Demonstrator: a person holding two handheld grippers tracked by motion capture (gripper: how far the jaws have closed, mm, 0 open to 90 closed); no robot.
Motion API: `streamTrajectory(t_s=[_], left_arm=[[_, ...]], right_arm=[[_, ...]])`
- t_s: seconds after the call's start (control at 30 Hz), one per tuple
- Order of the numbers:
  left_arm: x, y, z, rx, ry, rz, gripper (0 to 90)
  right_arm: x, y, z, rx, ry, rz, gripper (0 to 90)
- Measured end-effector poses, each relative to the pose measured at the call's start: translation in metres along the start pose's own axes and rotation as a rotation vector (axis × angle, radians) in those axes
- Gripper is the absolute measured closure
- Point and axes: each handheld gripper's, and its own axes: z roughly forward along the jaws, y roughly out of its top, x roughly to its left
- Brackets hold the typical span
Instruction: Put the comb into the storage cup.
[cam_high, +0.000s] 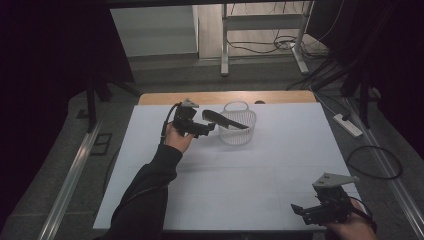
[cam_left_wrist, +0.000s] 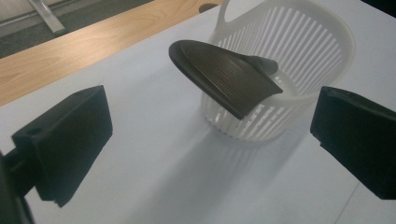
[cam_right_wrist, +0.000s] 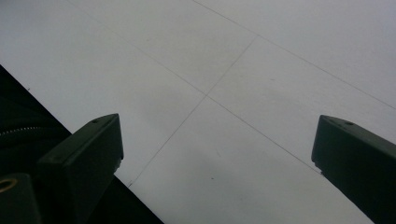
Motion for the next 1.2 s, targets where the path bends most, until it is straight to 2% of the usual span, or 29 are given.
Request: streamTrajectory(t_s=[0.4, 0.63, 0.93, 1.03, 1.2], left_arm=[[-0.003, -0.01, -0.011, 0.009, -0.042, 0.005, 0.0], [-0.003, -0.018, -0.014, 0.005, -0.05, -0.001, 0.0], [-0.005, -0.02, -0.018, 0.018, -0.047, 0.013, 0.0], [-0.005, -0.022, -0.02, 0.014, -0.065, 0.015, 0.0], [-0.009, -0.025, -0.023, 0.022, -0.061, 0.044, 0.0]], right_arm=[[-0.001, -0.001, -0.003, -0.032, -0.004, 0.011, 0.0], [-0.002, -0.001, -0.007, -0.093, -0.042, 0.024, 0.0], [-0.003, -0.001, -0.006, -0.084, -0.061, 0.032, 0.0], [-0.003, -0.002, -0.007, -0.09, -0.064, 0.039, 0.0], [-0.003, -0.002, -0.007, -0.091, -0.067, 0.036, 0.0]])
